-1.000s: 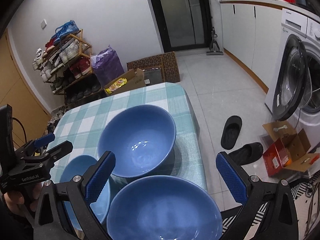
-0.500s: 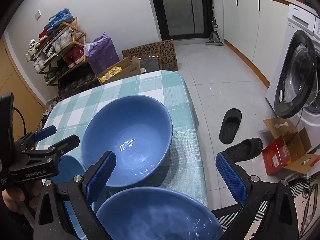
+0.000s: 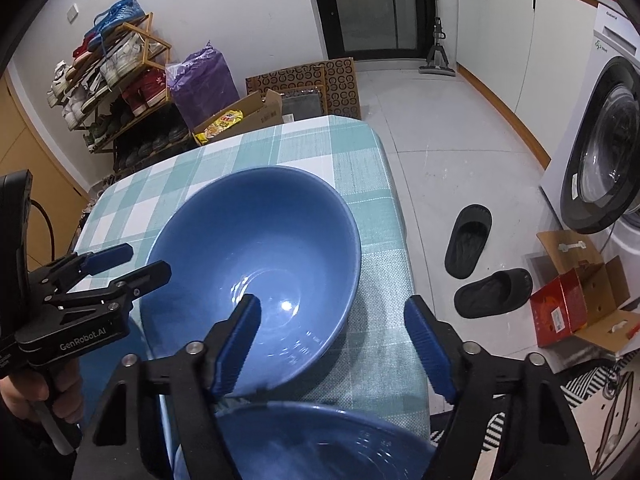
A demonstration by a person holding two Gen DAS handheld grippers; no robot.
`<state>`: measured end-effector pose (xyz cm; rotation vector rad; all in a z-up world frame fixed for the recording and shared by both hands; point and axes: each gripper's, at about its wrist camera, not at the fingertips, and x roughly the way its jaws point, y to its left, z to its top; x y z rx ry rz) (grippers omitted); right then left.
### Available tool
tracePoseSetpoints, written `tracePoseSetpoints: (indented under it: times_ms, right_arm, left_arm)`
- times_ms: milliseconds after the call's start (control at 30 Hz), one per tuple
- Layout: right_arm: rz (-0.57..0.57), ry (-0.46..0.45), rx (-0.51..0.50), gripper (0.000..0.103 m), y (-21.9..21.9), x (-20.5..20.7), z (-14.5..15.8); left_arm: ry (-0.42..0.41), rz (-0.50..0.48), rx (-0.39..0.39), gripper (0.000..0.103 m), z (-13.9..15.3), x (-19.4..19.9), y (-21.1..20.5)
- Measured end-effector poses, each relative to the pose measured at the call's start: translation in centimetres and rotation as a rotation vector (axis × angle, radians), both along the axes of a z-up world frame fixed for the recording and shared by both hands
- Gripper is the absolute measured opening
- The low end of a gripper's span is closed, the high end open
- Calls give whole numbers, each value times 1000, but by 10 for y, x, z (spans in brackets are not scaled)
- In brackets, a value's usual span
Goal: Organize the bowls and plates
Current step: 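Close the left tool on a blue bowl rim while the right tool pinches the rim, then lift the blue bowl with both tools and carry it over another blue bowl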
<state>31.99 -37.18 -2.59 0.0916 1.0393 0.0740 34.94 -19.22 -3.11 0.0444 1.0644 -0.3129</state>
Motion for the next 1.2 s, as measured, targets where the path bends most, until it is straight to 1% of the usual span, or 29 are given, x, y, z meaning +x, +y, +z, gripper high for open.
tracePoseSetpoints:
  times_ms: [67,133,167,267,333,367,533,833,900,1200]
  right_arm:
    - [2,5,2,68,0,1,-2]
    - [6,12,0,62,-1,3,-5]
    - [10,15,-3,57,0,3,-6]
    - [21,24,-1,53,0,2,-10]
    - [28,28,0,49,2,2,-10]
    - [32,27,5,48,3,2,-10]
    - [45,22,-1,37,4,-1,-9]
    - [63,10,-13,27,5,-6,-7]
    - [63,9,-18,24,5,-7,-7]
    - [53,0,-23,22,2,-7,-6]
  left_arm:
    - [-3,-15,-5,50,0,0,-1]
    - [-10,-27,-3,45,1,-1,-4]
    - [-10,-31,-2,44,1,-2,-5]
    - [-12,-44,0,37,2,-3,-8]
    - [-9,-53,-5,31,3,-3,-9]
    - [-9,-57,-7,29,3,-3,-10]
    - [-5,-67,-16,22,3,-3,-11]
    - [-4,-92,-16,16,3,-4,-16]
    - [-8,-96,-13,16,3,-5,-16]
    - [-16,-101,-15,15,3,-6,-18]
